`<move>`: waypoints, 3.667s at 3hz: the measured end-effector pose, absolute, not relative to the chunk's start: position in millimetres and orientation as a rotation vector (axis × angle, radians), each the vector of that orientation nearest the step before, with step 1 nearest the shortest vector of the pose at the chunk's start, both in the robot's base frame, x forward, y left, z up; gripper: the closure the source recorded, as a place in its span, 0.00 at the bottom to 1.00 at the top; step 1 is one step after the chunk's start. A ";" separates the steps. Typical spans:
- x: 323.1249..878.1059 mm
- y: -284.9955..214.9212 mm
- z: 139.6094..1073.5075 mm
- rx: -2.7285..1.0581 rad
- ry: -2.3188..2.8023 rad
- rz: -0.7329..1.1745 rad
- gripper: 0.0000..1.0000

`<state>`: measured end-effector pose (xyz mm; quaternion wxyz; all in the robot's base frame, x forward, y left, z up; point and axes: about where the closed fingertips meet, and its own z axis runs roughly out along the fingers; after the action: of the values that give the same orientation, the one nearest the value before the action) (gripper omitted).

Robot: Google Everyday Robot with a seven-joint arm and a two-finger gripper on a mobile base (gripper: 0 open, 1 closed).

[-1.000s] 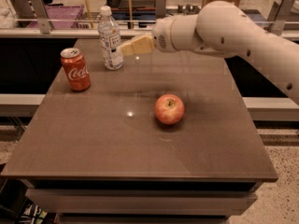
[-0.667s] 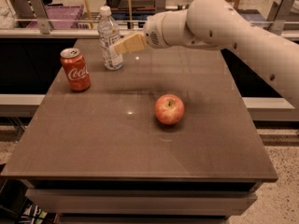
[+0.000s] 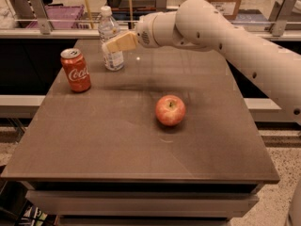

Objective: Knock blue plastic bottle over

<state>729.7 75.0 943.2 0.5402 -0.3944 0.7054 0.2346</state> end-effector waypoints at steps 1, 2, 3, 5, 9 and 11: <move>740.7 81.6 938.1 -0.844 1.672 0.585 0.00; 745.1 87.8 938.0 -0.809 1.661 0.595 0.00; 750.4 96.9 940.0 -0.809 1.651 0.601 0.00; 765.1 119.9 942.0 -0.842 1.640 0.620 0.00; 763.0 129.3 940.0 -0.852 1.639 0.632 0.87; 762.1 129.7 940.9 -0.858 1.642 0.639 1.00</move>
Offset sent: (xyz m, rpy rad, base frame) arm 0.0219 0.0159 -0.0045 0.1355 -0.0034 -0.0898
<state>762.1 129.7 940.9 0.5573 -0.3638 0.6956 0.2706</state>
